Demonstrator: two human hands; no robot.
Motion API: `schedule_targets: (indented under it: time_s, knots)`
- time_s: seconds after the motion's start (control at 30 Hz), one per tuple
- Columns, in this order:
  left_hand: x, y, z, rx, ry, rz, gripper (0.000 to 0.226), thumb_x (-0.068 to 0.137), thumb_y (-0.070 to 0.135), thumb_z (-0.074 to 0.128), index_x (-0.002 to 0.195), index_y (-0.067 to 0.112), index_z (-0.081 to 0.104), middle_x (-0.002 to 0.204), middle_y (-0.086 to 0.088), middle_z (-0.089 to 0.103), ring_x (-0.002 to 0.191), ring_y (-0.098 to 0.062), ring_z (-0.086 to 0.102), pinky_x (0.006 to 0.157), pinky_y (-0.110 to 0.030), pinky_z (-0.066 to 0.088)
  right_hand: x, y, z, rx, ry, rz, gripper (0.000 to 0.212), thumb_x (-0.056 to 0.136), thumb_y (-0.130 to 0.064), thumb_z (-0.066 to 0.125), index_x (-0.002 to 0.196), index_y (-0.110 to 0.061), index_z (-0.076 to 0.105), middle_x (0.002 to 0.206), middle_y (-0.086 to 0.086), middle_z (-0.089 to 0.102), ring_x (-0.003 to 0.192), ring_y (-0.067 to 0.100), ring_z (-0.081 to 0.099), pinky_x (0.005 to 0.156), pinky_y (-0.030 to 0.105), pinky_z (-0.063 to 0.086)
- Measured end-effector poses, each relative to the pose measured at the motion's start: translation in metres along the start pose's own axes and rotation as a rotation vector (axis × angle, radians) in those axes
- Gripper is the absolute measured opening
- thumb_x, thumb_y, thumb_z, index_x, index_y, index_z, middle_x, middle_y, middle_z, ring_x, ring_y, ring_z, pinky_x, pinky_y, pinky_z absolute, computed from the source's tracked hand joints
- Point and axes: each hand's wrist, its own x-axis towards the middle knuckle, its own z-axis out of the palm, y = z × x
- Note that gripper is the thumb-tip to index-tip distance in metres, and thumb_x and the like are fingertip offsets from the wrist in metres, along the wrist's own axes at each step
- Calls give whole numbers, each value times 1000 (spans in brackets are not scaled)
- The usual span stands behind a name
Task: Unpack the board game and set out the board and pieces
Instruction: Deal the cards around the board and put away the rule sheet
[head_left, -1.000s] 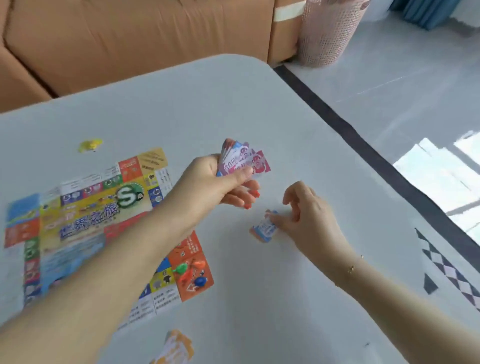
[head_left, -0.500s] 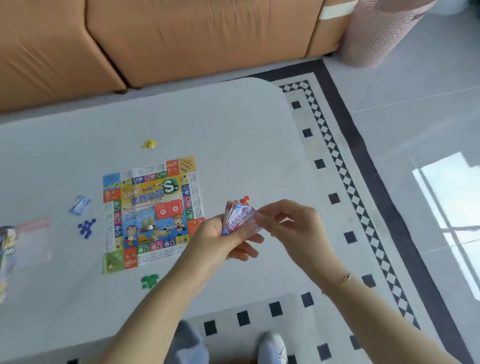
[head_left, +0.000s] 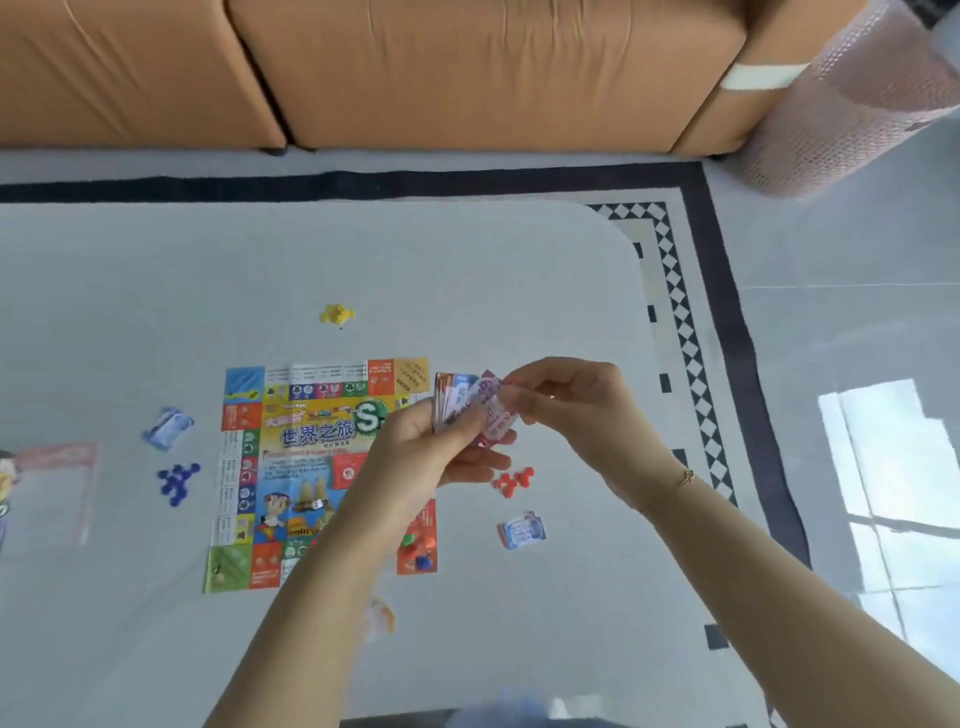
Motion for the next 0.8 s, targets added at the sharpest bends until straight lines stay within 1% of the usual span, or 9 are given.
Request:
schedule_targets:
  time_s: [0.1, 0.2, 0.33, 0.43, 0.53, 0.6, 0.67, 0.73, 0.8]
  knots:
    - [23, 11, -14, 29, 66, 13, 20, 92, 17, 57, 105, 5, 64, 91, -13, 74, 73, -24, 72, 59, -24, 57, 33, -6, 7, -37, -1, -9, 7, 80, -13, 73, 84, -6, 73, 80, 10, 71, 67, 12, 57, 68, 23, 49]
    - [54, 18, -34, -5, 147, 18, 18, 93, 20, 56, 103, 9, 64, 89, -8, 75, 71, -23, 72, 58, -22, 56, 83, -10, 17, -85, -2, 15, 6, 81, -12, 71, 83, -7, 74, 79, 14, 70, 66, 15, 52, 67, 27, 47]
    - [83, 13, -55, -56, 291, 27, 12, 94, 18, 55, 93, 8, 62, 72, -2, 71, 57, -15, 67, 53, -21, 54, 159, -5, 36, -181, -86, 47, 5, 82, -10, 70, 81, -7, 73, 79, 16, 66, 68, 16, 52, 66, 26, 47]
    - [104, 4, -72, -71, 433, -2, 20, 94, 18, 55, 77, 8, 57, 56, 2, 60, 45, -10, 56, 50, -23, 47, 224, 10, 58, -294, -154, 56, 3, 81, -10, 70, 78, -9, 72, 73, 11, 63, 63, 15, 50, 63, 28, 44]
    - [123, -2, -82, -281, 487, -75, 23, 94, 16, 54, 72, 11, 50, 54, 1, 52, 41, -8, 48, 45, -19, 40, 278, 32, 72, -483, -158, 16, 5, 80, -13, 71, 80, -8, 74, 64, -3, 62, 56, 8, 49, 57, 21, 39]
    - [130, -2, -84, -427, 491, -87, 20, 95, 13, 53, 75, 12, 48, 53, 1, 49, 41, -9, 45, 43, -18, 38, 304, 46, 81, -566, -187, 3, 12, 81, -16, 71, 84, -5, 75, 74, 1, 67, 64, 12, 56, 59, 23, 43]
    - [137, -1, -86, -514, 505, -107, 18, 96, 12, 50, 77, 11, 50, 55, -1, 47, 44, -11, 43, 41, -18, 38, 325, 60, 87, -635, -183, -34, 10, 83, -17, 68, 85, -9, 74, 86, 6, 71, 75, 17, 62, 66, 25, 48]
    - [142, -5, -88, -627, 522, -136, 22, 97, 13, 44, 77, 8, 52, 55, -4, 47, 47, -13, 42, 41, -18, 38, 337, 69, 94, -744, -172, -120, 10, 84, -17, 63, 82, -15, 73, 87, 1, 71, 78, 18, 63, 67, 28, 52]
    - [143, -11, -90, -704, 538, -149, 26, 97, 14, 39, 78, 6, 54, 52, -5, 49, 43, -14, 44, 41, -19, 39, 344, 76, 98, -857, -180, -242, 14, 84, -16, 58, 76, -16, 70, 86, 0, 69, 76, 18, 61, 65, 30, 50]
